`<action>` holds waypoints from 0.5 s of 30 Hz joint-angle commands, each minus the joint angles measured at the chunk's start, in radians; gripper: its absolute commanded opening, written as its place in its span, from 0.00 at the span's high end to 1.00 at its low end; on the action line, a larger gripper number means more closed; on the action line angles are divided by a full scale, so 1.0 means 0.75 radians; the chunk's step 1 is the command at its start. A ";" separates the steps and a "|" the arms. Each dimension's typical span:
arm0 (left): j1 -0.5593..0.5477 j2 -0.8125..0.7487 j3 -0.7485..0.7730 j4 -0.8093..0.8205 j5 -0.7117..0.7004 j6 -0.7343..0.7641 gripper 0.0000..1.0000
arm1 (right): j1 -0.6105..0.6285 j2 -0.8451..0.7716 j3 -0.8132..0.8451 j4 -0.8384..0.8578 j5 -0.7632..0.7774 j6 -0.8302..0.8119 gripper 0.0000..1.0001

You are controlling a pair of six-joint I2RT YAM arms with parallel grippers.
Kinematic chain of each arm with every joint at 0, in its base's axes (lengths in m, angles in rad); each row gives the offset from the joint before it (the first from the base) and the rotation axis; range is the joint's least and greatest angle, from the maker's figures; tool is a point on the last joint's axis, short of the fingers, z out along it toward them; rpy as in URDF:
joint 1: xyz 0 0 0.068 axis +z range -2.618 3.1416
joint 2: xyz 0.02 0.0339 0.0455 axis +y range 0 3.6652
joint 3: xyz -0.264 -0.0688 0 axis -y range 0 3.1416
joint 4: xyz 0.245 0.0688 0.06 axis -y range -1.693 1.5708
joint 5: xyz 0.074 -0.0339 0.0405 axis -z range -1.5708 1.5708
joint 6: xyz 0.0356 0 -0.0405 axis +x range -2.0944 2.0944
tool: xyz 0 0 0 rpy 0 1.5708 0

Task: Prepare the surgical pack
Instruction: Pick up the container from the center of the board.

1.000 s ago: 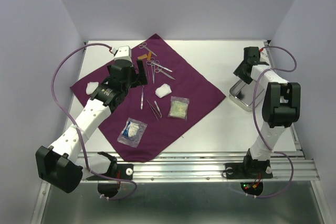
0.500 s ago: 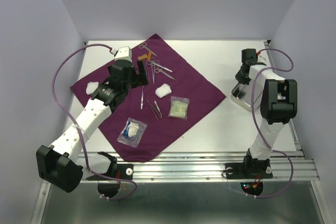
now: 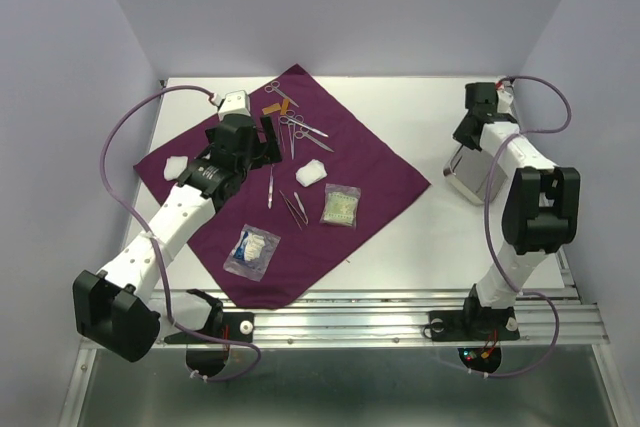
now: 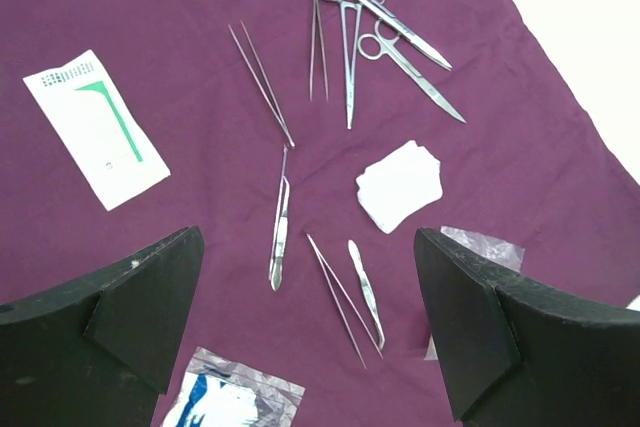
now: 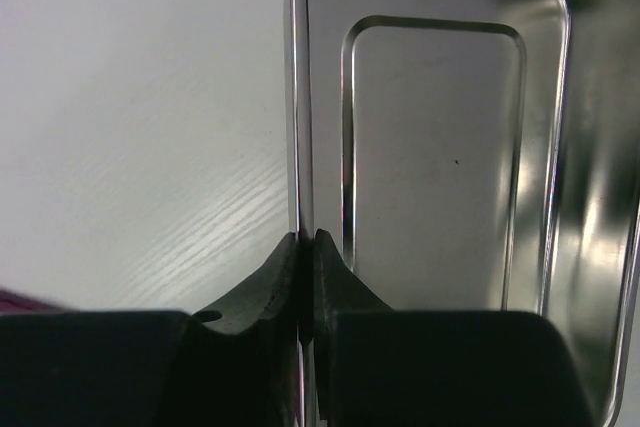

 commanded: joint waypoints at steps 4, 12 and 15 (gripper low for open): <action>0.001 0.051 0.104 -0.053 -0.116 0.000 0.01 | 0.257 -0.121 0.097 -0.040 0.068 -0.023 0.99; 0.003 0.035 0.104 -0.058 -0.112 -0.020 0.01 | 0.531 -0.003 0.222 -0.091 0.179 0.003 0.99; 0.003 0.027 0.102 -0.082 -0.141 -0.031 0.01 | 0.609 0.069 0.281 -0.106 0.223 -0.009 0.99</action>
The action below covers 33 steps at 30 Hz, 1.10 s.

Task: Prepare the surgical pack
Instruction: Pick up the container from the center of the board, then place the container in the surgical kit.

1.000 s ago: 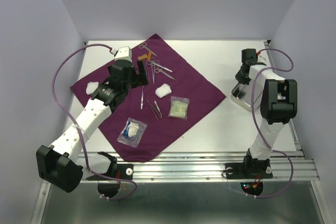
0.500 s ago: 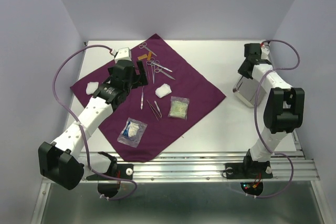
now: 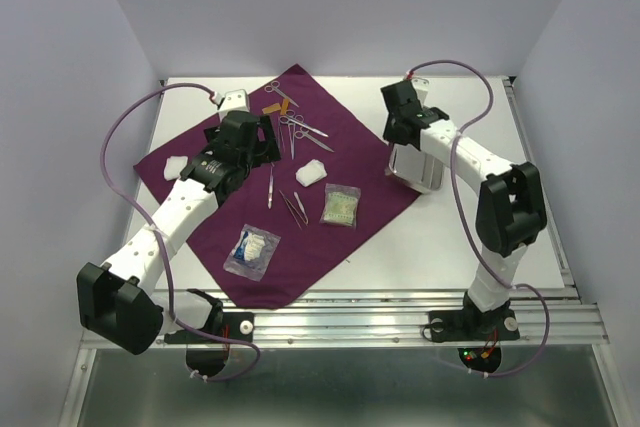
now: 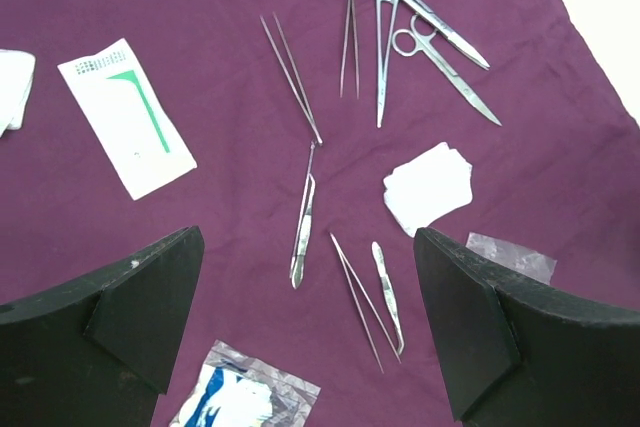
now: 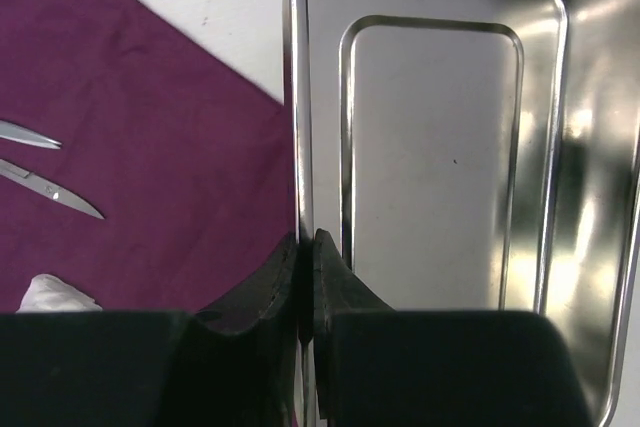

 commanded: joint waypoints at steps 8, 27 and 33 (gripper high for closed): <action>0.062 0.004 0.059 -0.064 0.042 -0.054 0.01 | 0.199 0.225 0.198 -0.009 0.234 -0.101 0.99; 0.089 0.041 0.030 0.008 0.268 -0.056 0.01 | 0.321 0.377 0.292 0.036 0.236 -0.301 0.99; 0.095 0.031 0.022 0.018 0.278 -0.052 0.01 | 0.321 0.393 0.296 0.050 0.203 -0.326 0.99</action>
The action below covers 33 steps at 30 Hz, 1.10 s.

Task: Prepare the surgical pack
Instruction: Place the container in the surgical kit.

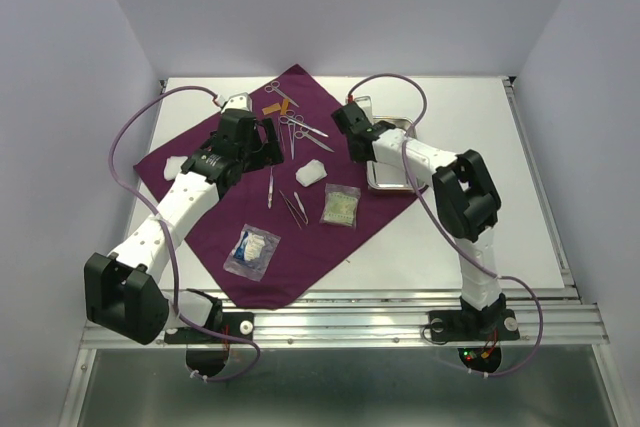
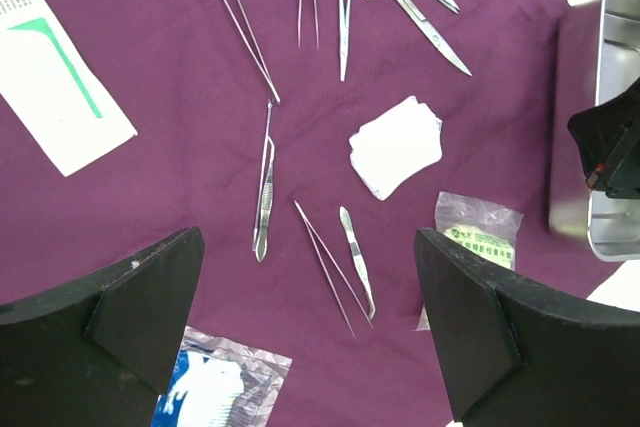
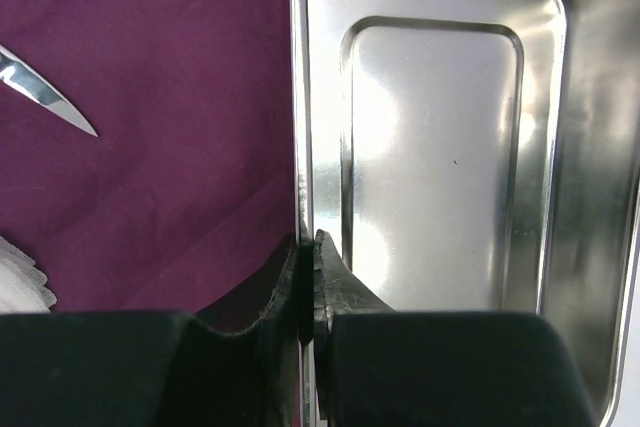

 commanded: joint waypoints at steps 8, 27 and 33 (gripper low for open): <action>0.022 -0.055 -0.004 0.054 0.026 -0.016 0.01 | 0.013 0.045 0.111 0.077 0.029 -0.054 0.78; 0.032 -0.036 0.146 -0.099 0.010 0.005 0.01 | 0.026 -0.129 0.199 0.010 -0.118 -0.028 0.07; 0.087 -0.003 0.142 -0.150 -0.072 -0.042 0.01 | 0.121 -0.171 0.156 0.012 -0.264 -0.036 0.16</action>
